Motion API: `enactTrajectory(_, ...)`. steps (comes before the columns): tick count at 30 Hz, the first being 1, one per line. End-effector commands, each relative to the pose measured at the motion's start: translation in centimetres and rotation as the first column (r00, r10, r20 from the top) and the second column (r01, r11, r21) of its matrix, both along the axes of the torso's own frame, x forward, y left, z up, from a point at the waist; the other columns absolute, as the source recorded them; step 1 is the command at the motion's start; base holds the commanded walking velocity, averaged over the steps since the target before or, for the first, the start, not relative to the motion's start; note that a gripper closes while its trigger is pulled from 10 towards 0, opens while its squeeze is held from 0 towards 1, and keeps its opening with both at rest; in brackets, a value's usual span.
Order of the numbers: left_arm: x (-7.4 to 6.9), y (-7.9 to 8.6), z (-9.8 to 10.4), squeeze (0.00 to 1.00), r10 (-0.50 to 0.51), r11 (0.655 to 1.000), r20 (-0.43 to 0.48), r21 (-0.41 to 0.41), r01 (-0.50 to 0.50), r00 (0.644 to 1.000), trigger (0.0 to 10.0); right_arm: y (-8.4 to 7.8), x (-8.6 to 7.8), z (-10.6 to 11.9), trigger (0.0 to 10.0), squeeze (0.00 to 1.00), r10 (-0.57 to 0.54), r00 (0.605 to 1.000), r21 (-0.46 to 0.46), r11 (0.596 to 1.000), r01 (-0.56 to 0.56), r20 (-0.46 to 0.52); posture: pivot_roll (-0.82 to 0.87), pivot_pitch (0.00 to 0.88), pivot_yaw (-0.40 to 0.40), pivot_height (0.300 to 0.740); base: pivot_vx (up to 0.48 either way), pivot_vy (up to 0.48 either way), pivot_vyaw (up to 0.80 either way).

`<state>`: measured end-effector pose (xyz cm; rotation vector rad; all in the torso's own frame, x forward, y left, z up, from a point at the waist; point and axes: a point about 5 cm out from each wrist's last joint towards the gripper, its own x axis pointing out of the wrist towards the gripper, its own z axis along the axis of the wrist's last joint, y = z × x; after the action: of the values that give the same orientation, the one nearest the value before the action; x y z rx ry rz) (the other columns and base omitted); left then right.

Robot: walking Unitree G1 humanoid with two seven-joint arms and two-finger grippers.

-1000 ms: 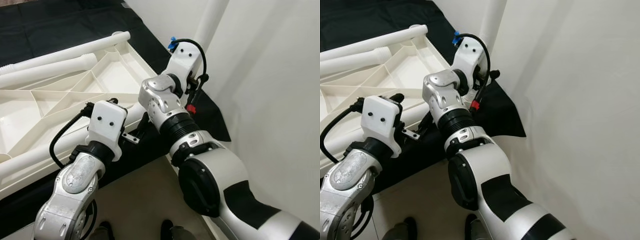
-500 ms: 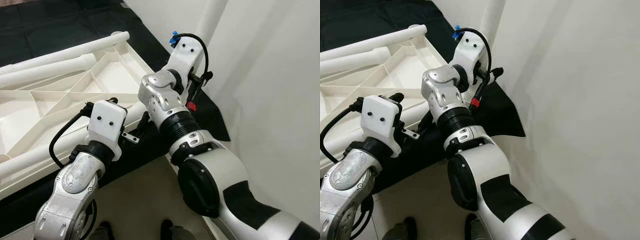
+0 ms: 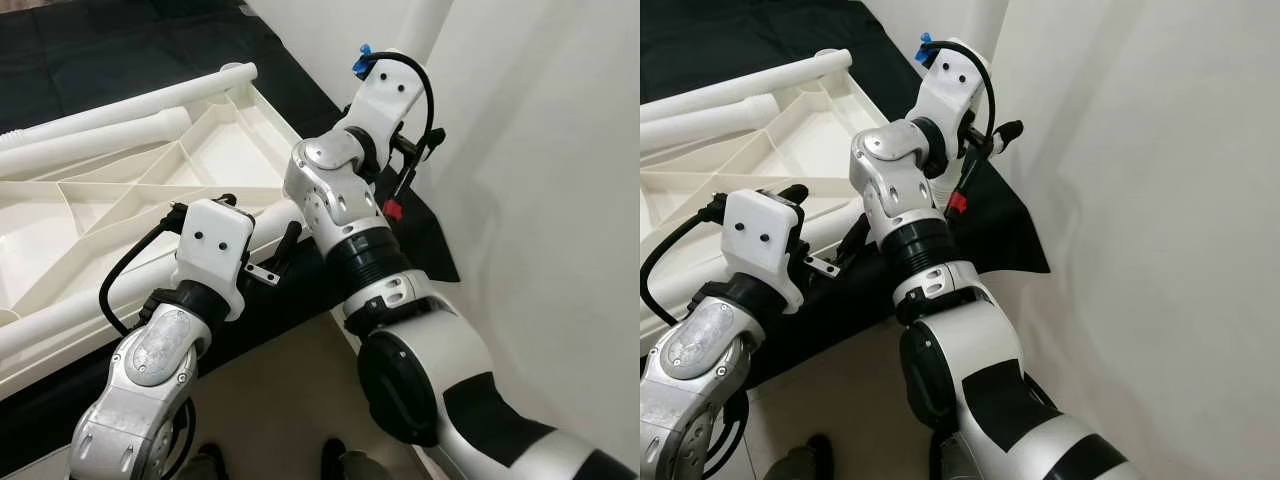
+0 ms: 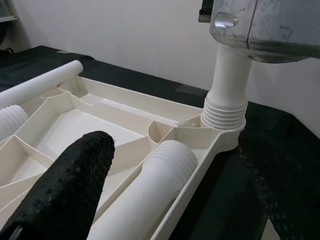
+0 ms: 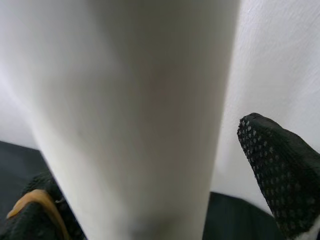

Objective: Building children table

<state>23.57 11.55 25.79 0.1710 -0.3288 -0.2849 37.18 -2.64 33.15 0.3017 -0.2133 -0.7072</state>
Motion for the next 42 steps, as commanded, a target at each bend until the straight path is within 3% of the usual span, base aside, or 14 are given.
enactTrajectory(1, -0.4, -0.4, -0.1, 0.0, -0.031, 1.0, 0.005, -0.006, 0.031, 1.0, 10.0, 1.0, -0.5, -0.6, 10.0, 0.0, 0.025, 1.0, -0.007, 1.0, -0.025, -0.01, 0.05, 0.308, -0.129, 0.74, 0.0, 0.0, 0.0)
enactTrajectory(10, -0.6, -0.9, -0.3, 0.0, -0.063, 0.998, -0.006, -0.007, 0.063, 0.998, 10.0, 1.1, -1.3, -1.2, 10.0, 0.0, 0.139, 0.99, -0.001, 0.99, -0.139, 0.006, 0.05, 0.288, -0.121, 0.74, 0.0, 0.0, 0.0)
enactTrajectory(30, -0.4, -0.7, -0.5, 0.0, -0.051, 0.999, -0.002, -0.002, 0.051, 0.999, 10.0, 0.6, -2.3, -2.0, 10.0, 0.0, 0.279, 0.96, -0.012, 0.96, -0.279, 0.037, 0.05, 0.287, -0.121, 0.74, 0.0, 0.0, 0.0)
enactTrajectory(31, -0.4, -0.7, -0.5, 0.0, -0.049, 0.999, -0.002, -0.001, 0.049, 0.999, 10.0, 0.6, -2.3, -2.0, 1.1, 0.0, 0.284, 0.958, -0.015, 0.959, -0.283, 0.036, 0.05, 0.289, -0.122, 0.74, 0.0, 0.0, 0.0)
enactTrajectory(32, -0.4, -0.7, -0.5, 0.0, -0.048, 0.999, -0.001, 0.0, 0.048, 0.999, 10.0, 0.6, -2.3, -2.1, 0.0, 0.0, 0.289, 0.957, -0.008, 0.957, -0.289, 0.022, 0.05, 0.289, -0.122, 0.74, 0.0, 0.0, 0.0)
enactTrajectory(42, -0.3, -0.5, -0.4, 0.0, -0.036, 0.999, 0.005, 0.005, 0.036, 0.999, 10.0, 0.8, -2.3, -1.7, 0.0, 0.0, 0.365, 0.93, -0.038, 0.931, -0.363, 0.051, 0.05, 0.293, -0.125, 0.74, 0.0, 0.0, 0.0)
